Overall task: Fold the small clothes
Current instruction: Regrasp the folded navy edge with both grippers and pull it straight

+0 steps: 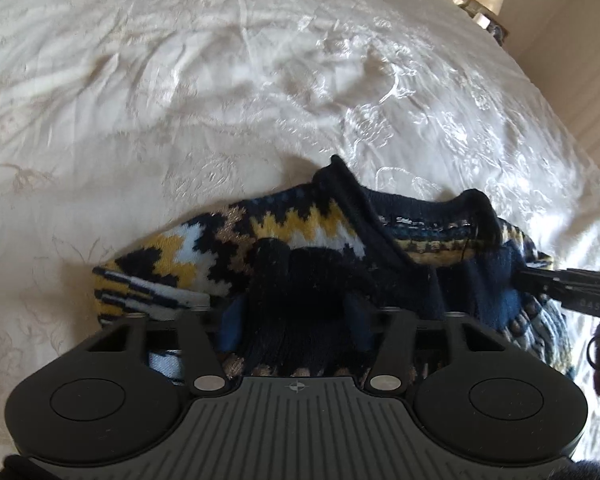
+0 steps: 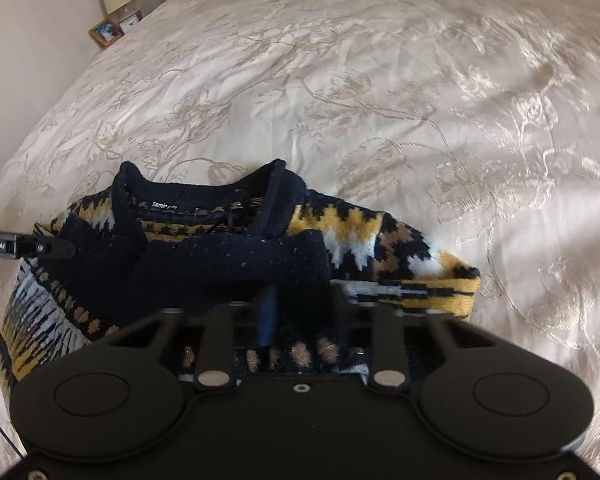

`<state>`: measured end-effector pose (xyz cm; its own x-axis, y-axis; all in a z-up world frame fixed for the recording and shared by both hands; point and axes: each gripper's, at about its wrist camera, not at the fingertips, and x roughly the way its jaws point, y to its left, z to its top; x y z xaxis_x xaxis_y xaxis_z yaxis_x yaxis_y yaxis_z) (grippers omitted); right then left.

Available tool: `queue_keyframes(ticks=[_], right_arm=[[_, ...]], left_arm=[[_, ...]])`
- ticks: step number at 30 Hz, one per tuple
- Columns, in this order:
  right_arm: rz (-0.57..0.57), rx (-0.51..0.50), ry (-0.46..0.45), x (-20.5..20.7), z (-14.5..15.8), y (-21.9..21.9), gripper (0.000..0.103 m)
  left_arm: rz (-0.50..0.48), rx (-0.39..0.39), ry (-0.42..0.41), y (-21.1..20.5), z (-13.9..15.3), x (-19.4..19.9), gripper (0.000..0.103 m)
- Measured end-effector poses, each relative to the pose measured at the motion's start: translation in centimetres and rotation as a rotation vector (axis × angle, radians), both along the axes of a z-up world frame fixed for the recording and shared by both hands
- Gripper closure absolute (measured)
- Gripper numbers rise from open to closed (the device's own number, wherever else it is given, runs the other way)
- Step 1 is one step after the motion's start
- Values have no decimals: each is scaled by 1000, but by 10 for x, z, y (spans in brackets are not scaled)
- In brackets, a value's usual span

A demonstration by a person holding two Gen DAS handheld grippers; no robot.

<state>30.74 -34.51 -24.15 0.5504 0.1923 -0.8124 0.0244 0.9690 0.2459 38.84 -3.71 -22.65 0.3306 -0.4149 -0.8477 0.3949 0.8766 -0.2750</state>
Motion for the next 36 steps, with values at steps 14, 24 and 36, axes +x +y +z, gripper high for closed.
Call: queue_keyframes(ticks=[14,24,36], right_arm=[[-37,-26,-192,-27,66,1,94],[-73,-61,-69,25,18,-6,94],[-105,-120,-21,26,8,-5,79]], left_arm=[[101,-51,-254,14,64,-33,97],[52,76,-170,-8,17,16,97],[112,109,-119,6,15,23,73]])
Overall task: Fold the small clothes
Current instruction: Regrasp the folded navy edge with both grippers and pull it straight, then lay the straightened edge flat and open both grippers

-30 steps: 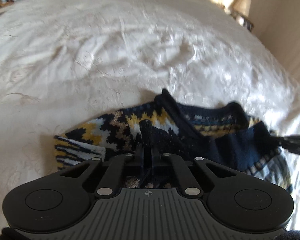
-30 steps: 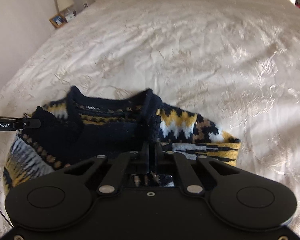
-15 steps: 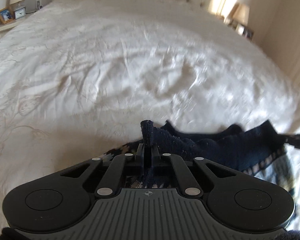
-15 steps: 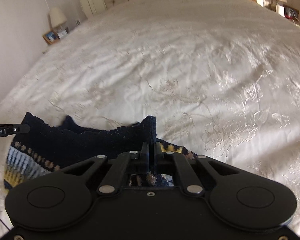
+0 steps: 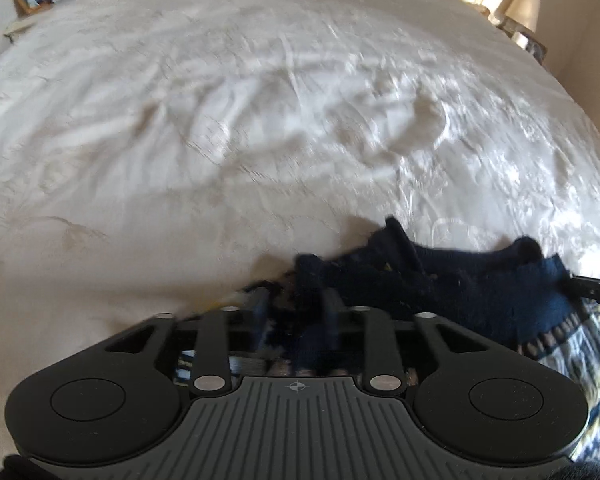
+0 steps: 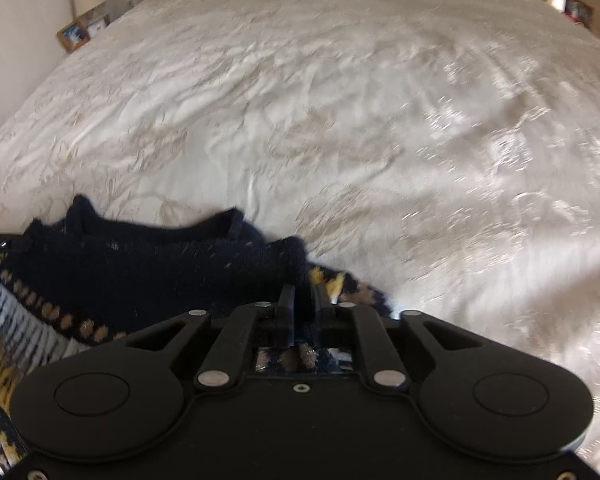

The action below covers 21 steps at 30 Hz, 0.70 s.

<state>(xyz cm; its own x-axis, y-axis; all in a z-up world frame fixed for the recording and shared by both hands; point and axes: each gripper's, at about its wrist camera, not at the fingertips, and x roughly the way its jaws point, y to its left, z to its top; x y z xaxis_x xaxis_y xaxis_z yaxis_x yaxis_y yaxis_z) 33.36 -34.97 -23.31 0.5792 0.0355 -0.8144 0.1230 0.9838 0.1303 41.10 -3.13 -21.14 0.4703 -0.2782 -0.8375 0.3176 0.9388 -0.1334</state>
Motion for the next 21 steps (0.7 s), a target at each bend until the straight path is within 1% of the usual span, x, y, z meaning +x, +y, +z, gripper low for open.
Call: queue_keyframes(ticks=[2,4,6,9,13,16,18,19,20,21], right_arm=[[-29,-13,-26,-9,10,-2,67],[-37,-20,-50,-20,21,-1,65],[-16,-5,-72,-28,32,6,65],[53,47,-81,-45,41,29,65],[148,113,-51,-61,40,69,65],[175,114,-7,-69,28,89,66],[154,105,48,-70,17,89,66],[134,99,81,-71,10,86,67],[113,88,101,-71,5,82,71],[94,81,114,-72,1,77,72]], left_arm=[[8,17,-36,4,16,-8,73],[6,10,-58,6,31,-17,73],[-14,-13,-60,3,44,-33,73],[-94,-40,-28,-19,49,-62,73],[-217,-51,29,-56,39,-98,73],[-267,-27,66,-76,23,-114,73],[-298,28,68,-85,11,-119,73],[-312,69,66,-89,3,-120,73],[-313,96,67,-90,-4,-119,73],[-308,113,73,-90,-10,-118,72]])
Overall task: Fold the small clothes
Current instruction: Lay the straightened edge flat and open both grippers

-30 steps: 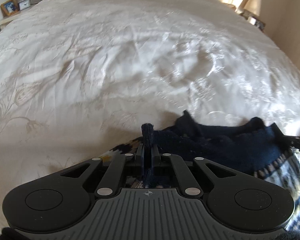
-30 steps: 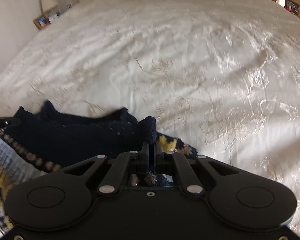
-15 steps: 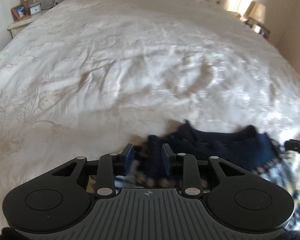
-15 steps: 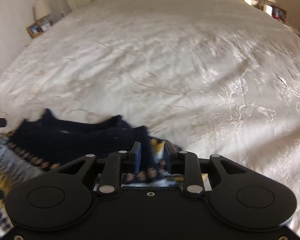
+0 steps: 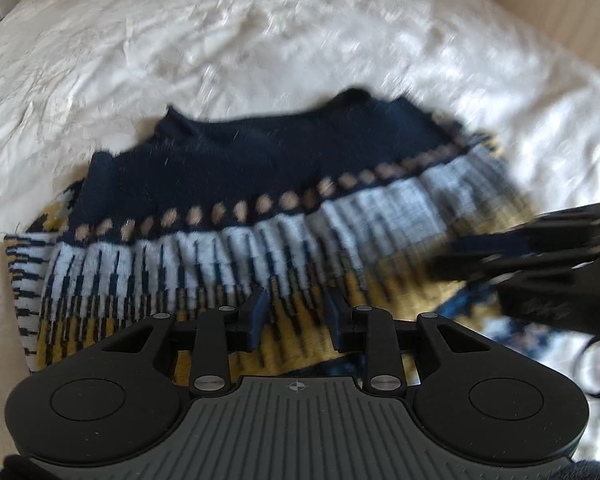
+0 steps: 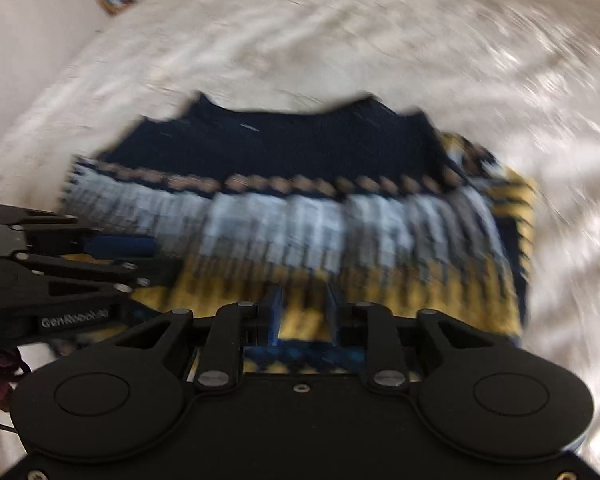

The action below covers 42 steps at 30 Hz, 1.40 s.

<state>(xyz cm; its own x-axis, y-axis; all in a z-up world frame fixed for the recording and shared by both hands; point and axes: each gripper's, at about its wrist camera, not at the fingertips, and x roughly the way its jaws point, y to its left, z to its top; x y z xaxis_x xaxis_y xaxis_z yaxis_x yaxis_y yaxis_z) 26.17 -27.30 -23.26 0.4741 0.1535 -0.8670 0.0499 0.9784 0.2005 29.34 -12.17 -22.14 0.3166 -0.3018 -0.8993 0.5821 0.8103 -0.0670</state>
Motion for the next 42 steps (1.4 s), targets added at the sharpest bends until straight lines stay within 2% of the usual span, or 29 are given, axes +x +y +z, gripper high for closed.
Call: queue_keyframes(ticks=[2,7,10,12,14,18,20,22,24,25,27,35,42], right_arm=[[-28,-5,27,-1,-5,-9,76],[-41,-16,28,-2,0,-10,74],[-66,-13,20,-10,6,-7,68],[-88,-7,6,-19,13,-5,61],[-110,7,-13,-27,20,-6,49],[-159,24,-40,-49,33,-12,46],[-179,32,-47,-58,37,-17,37],[-195,43,-58,-69,40,-21,34],[-204,49,-66,-78,42,-26,34],[-209,53,-70,-83,43,-29,33],[-217,67,-78,-90,42,-35,28],[-204,121,-82,-114,37,-61,24],[-208,174,-78,-131,31,-87,17]], left_arm=[[9,6,12,1,-8,5,71],[10,13,12,-2,-12,11,68],[13,-2,21,-2,-13,15,67],[23,-19,33,-1,-15,19,66],[26,-28,36,0,-14,19,66],[47,-50,42,1,-13,19,63],[61,-71,48,3,-12,19,61],[75,-86,54,6,-8,18,60],[99,-102,60,9,-1,15,52],[119,-108,60,11,4,12,48],[143,-115,62,15,12,6,31],[203,-116,55,21,35,-42,31],[242,-92,79,12,38,-80,31]])
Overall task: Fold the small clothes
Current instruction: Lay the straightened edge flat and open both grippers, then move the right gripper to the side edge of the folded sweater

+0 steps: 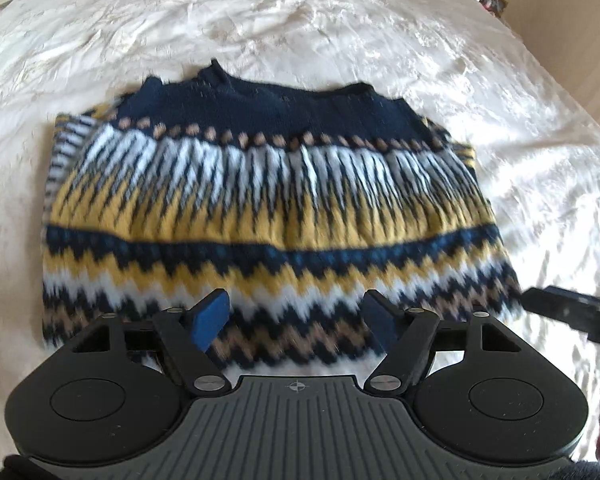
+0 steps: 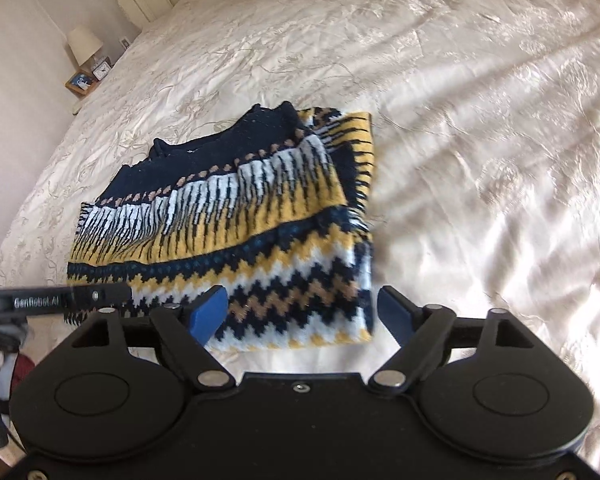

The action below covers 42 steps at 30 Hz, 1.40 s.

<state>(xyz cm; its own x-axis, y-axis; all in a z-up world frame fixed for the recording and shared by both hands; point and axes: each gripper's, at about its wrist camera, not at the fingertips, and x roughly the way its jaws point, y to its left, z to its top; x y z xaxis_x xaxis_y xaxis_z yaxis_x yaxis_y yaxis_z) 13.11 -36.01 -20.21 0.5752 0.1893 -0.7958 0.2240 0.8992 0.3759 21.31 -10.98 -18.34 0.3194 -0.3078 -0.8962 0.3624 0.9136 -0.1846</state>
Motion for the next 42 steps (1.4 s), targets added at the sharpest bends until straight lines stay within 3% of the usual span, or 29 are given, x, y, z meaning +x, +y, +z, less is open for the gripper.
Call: queue_keyframes(ticks=[11,28,42], right_arm=[[29,80,-21,-2,-12,-34,1],[94,153,-42,47,-28,-72,1],[167,270,-6,113,-59,-68,1]], left_arm=[[13,41,39,-30,0,-38,31],[84,68,24,-42,10,-38,31],[125,87,31,-39,8,-30,31]])
